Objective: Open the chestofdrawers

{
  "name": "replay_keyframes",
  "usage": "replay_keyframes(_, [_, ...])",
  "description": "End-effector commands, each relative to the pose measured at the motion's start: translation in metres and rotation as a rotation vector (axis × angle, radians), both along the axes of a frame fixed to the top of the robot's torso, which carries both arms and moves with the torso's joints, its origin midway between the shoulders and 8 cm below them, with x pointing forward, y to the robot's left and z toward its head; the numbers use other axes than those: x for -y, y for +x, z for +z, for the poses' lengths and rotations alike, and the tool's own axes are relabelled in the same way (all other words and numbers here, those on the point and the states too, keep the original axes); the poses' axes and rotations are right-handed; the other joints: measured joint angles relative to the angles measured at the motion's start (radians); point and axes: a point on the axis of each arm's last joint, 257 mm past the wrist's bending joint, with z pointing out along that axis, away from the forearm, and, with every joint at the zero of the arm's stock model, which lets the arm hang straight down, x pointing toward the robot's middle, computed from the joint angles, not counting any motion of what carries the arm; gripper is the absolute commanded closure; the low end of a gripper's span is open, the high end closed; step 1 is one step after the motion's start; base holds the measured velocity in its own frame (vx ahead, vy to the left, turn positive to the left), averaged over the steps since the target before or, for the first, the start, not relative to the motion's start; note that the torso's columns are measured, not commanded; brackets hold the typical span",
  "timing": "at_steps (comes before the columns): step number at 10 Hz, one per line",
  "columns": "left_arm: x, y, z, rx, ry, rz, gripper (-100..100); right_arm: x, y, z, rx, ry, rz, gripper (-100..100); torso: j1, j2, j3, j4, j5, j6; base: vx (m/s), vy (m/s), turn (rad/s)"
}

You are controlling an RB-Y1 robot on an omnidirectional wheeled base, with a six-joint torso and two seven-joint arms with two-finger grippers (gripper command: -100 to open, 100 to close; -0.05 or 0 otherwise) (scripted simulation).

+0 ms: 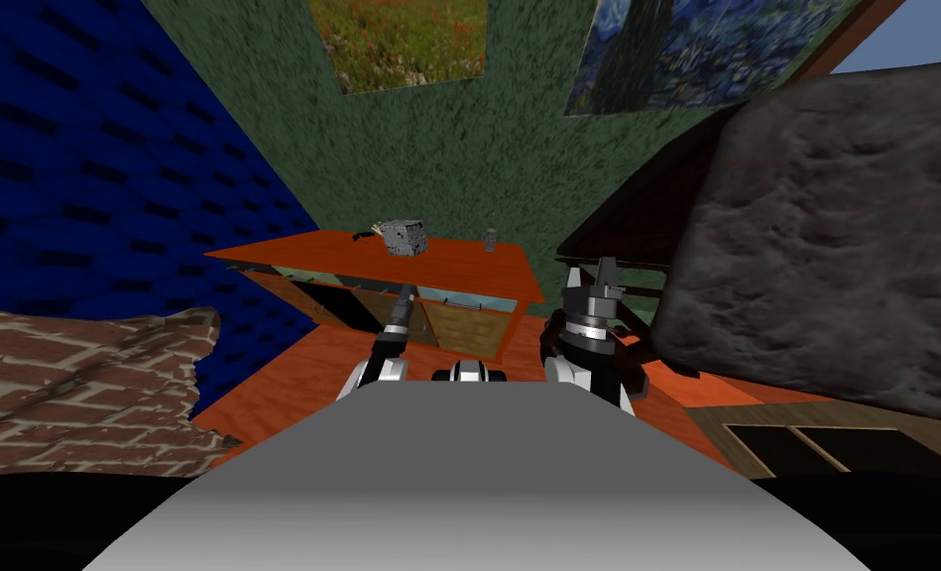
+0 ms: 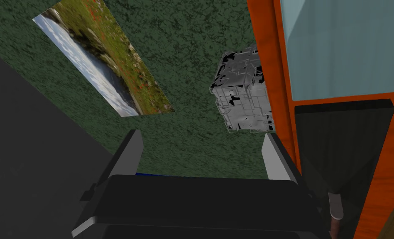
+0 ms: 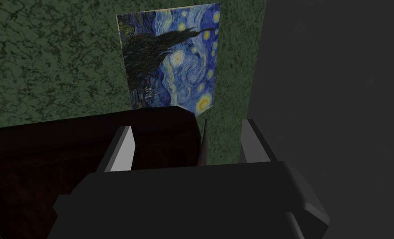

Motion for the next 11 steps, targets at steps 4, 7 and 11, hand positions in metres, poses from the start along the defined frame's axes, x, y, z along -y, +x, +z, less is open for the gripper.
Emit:
replay_keyframes(4, [0.002, 0.012, -0.057, -0.129, 0.025, 0.002, -100, 0.000, 0.000, 0.000, 0.000, 0.000, 0.000, 0, 0.001, 0.000, 0.000, 0.000, 0.000, 0.000, -0.010, -0.097, -0.027])
replay_keyframes(7, [0.005, 0.018, -0.096, -0.220, 0.030, 0.007, -100, 0.000, 0.000, 0.000, 0.000, 0.000, 0.000, 0, -0.001, 0.000, 0.000, 0.000, 0.000, 0.000, 0.003, -0.129, -0.043])
replay_keyframes(11, [0.009, 0.020, -0.111, -0.253, 0.013, 0.013, -100, 0.000, 0.000, 0.000, 0.000, 0.000, 0.000, 0, 0.003, 0.000, 0.000, 0.000, 0.001, 0.000, -0.011, -0.071, -0.012])
